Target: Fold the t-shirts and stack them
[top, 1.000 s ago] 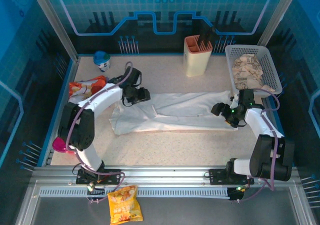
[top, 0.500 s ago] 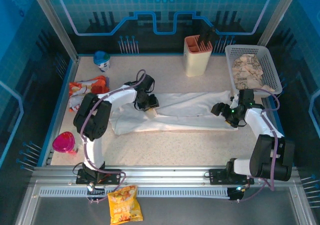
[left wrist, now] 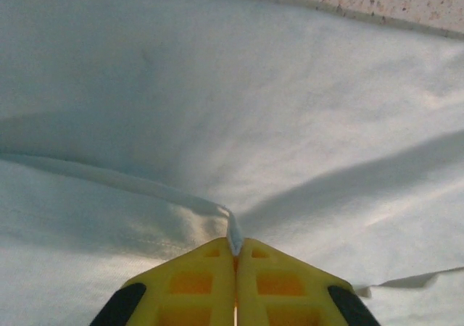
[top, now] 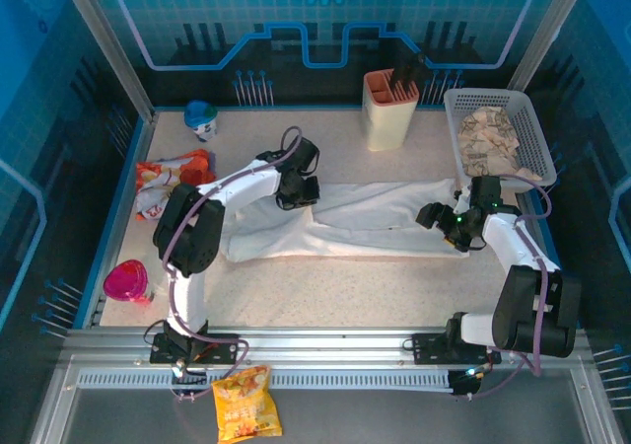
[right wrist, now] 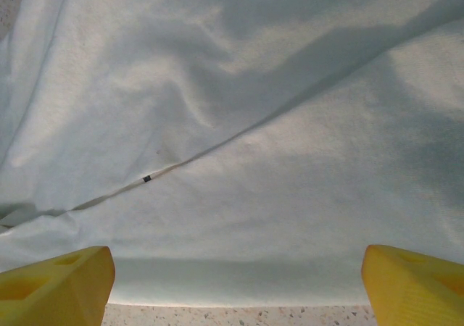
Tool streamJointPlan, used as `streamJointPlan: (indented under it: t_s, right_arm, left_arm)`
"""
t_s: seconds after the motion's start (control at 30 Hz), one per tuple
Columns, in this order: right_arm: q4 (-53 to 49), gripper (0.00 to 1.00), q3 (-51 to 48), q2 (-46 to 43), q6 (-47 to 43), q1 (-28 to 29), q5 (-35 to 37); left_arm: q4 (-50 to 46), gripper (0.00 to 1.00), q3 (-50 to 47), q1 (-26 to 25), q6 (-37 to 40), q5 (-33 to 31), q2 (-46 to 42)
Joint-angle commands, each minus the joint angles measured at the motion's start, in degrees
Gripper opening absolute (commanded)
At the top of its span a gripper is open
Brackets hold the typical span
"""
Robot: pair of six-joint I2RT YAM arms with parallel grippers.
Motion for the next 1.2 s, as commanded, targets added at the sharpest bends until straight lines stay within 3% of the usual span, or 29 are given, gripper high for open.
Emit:
streamJointPlan:
  t_s: [0.0, 0.13, 0.2, 0.47, 0.67, 0.9, 1.17]
  right_arm:
    - [-1.6, 0.89, 1.3, -0.3, -1.0, 0.6, -0.8]
    - [-1.9, 0.89, 2.3, -0.3, -1.5, 1.5, -0.7]
    - [-1.6, 0.89, 3.4, 0.4, -1.5, 2.5, -0.5]
    - [1.9, 0.88, 14.3, 13.5, -1.1, 9.5, 2.2]
    - [1.7, 0.87, 22.4, 25.0, -0.9, 11.5, 5.7]
    - [-0.9, 0.87, 23.4, 31.2, 1.4, 11.3, 7.8]
    - [-0.3, 0.87, 15.2, 24.6, 5.7, 13.3, 3.7]
  left_arm:
    - [-4.7, 0.21, 2.5, -0.2, 2.4, -2.7, 3.2]
    - [-6.0, 0.39, 0.9, 0.0, 2.8, -4.6, 0.7]
    - [-6.0, 0.44, -0.8, 0.4, 2.8, -4.9, -1.9]
    - [-2.2, 0.46, -13.9, 5.7, 1.5, -1.0, -11.1]
    - [3.1, 0.45, -19.7, 8.9, 1.3, 1.4, -10.3]
    - [-0.9, 0.44, -11.9, 10.1, 4.8, 0.7, 0.0]
    - [-9.8, 0.42, 5.5, 11.2, 9.8, 0.2, 12.2]
